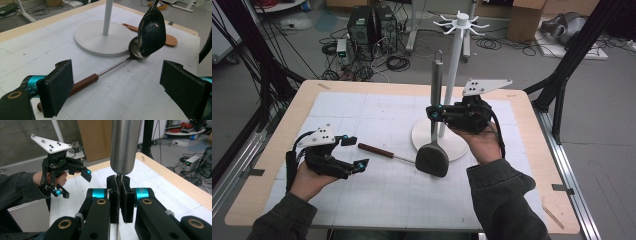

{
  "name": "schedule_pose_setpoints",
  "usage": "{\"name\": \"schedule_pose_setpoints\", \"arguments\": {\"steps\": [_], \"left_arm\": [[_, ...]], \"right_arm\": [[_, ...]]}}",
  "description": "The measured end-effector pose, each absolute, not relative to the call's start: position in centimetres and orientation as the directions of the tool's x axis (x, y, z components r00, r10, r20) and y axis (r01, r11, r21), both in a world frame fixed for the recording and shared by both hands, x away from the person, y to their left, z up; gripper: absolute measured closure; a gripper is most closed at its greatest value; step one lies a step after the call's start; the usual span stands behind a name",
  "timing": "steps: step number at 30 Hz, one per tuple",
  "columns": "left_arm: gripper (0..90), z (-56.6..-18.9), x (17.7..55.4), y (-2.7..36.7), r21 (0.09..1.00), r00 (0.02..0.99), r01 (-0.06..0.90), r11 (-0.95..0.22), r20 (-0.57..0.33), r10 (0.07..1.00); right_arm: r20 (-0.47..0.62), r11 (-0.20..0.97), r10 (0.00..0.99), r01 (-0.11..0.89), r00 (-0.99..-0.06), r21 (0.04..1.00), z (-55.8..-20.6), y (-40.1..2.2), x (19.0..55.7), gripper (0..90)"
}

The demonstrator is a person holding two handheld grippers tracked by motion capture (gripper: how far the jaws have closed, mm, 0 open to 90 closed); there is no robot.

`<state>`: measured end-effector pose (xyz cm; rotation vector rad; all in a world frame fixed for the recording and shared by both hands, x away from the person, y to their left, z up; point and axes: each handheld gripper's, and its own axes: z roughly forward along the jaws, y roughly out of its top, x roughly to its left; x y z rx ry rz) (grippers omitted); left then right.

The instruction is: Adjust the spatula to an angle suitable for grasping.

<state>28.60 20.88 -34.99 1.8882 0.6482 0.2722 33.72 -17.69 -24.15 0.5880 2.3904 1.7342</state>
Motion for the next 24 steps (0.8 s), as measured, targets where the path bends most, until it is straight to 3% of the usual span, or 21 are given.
{"name": "schedule_pose_setpoints", "arguments": {"steps": [9, 24], "left_arm": [[6.7, -35.6, 28.5, 21.5, 0.905, 0.814, 0.325, -0.276, -0.119, 0.568], [6.6, -36.2, 28.5, 22.2, 0.908, 0.806, 0.327, -0.262, -0.124, 0.578]], "right_arm": [[0.109, 0.263, 0.4, 0.228, -0.91, 0.937, -23.6, -17.5, 34.0, 87.5], [0.086, 0.278, 0.406, 0.213, -0.91, 0.937, -22.8, -16.6, 34.3, 87.4]]}}
